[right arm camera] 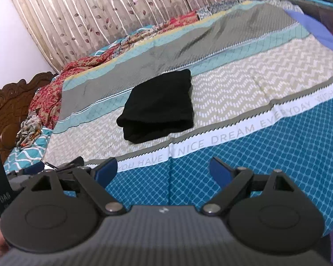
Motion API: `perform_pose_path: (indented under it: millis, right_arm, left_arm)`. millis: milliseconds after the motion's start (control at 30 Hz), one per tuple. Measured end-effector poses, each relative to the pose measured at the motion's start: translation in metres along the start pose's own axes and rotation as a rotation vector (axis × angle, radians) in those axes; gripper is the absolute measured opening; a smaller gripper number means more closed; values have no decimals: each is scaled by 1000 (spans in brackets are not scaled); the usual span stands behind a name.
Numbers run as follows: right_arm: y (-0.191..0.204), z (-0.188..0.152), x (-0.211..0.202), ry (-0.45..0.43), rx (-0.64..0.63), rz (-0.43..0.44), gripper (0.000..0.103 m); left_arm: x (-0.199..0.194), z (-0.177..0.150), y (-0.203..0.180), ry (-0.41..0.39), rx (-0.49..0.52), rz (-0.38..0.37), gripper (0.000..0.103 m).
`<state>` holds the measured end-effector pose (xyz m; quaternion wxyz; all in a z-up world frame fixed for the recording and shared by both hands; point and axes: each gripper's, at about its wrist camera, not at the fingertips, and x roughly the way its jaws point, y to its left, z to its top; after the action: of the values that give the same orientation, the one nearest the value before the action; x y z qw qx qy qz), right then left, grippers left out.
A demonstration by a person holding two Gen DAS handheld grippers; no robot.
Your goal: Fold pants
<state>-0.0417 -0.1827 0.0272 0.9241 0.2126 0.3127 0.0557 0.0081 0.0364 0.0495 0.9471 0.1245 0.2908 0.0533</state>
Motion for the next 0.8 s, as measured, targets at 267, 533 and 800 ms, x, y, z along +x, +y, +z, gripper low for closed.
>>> perform_pose_path:
  millis: [267, 533, 800]
  right_arm:
    - [0, -7, 7, 10, 2, -18, 92]
    - [4, -14, 6, 18, 9, -31, 91]
    - [7, -16, 2, -11, 10, -49, 91]
  left_arm:
    - [2, 0, 5, 21, -12, 32, 103]
    - [5, -1, 10, 65, -38, 18, 103]
    - [0, -2, 7, 115, -53, -44, 103]
